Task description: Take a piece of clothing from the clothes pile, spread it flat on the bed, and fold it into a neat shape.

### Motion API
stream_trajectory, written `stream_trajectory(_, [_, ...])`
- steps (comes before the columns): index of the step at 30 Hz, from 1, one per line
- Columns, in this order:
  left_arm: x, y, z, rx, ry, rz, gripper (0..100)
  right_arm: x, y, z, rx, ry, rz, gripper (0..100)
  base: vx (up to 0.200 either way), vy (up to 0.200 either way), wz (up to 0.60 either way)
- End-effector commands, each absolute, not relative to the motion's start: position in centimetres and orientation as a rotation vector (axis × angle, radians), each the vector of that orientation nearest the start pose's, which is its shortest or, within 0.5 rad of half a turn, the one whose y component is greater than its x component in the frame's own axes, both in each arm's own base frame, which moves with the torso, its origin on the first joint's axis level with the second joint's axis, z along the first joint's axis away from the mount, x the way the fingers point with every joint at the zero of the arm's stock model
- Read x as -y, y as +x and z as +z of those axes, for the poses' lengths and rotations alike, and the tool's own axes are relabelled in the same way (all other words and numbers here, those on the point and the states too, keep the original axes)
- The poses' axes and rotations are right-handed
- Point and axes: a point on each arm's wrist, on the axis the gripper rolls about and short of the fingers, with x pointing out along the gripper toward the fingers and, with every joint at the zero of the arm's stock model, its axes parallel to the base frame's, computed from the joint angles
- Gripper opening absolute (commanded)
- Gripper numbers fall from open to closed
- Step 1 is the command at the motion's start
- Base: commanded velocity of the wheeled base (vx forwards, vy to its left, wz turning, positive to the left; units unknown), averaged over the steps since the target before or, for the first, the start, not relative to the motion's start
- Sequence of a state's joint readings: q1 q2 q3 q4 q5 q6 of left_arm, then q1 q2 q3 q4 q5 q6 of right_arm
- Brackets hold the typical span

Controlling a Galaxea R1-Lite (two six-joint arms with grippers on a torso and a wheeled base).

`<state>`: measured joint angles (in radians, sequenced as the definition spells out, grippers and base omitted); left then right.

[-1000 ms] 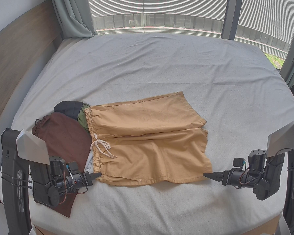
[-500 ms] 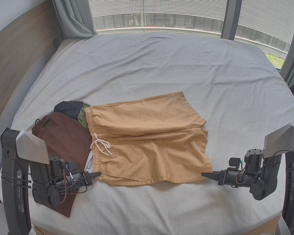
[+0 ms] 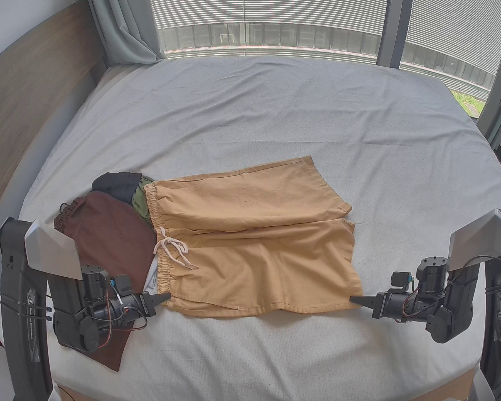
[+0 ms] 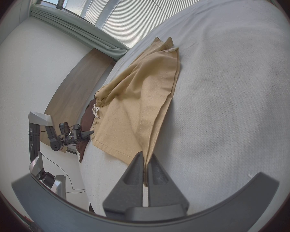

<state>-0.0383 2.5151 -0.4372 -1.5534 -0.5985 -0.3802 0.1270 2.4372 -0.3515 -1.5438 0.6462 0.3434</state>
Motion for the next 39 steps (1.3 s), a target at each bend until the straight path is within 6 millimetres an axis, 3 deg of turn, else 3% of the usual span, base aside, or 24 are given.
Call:
stream_trajectory(1, [1.8,30.3,-4.9,-0.609,-0.513,-0.517,0,-4.9,28.0,-4.6,-0.686,0.455,0.643,0,0.000,0.000,0.00])
stream_trajectory(11, [-0.9,27.5,-2.0,-0.603,-0.592,-0.669,0,-4.6,26.8,-4.4,-0.710,0.428,0.644,0,0.000,0.000,0.00])
stream_trajectory(29, [-0.6,24.5,-3.1,-0.667,-0.492,-0.696,0,-4.0,24.4,-4.1,-0.743,0.347,0.658,0,0.000,0.000,0.00])
stream_trajectory(39, [-0.7,23.7,-4.9,-0.697,-0.410,-0.720,0,-3.7,23.2,-4.1,-0.764,0.300,0.672,0,0.000,0.000,0.00])
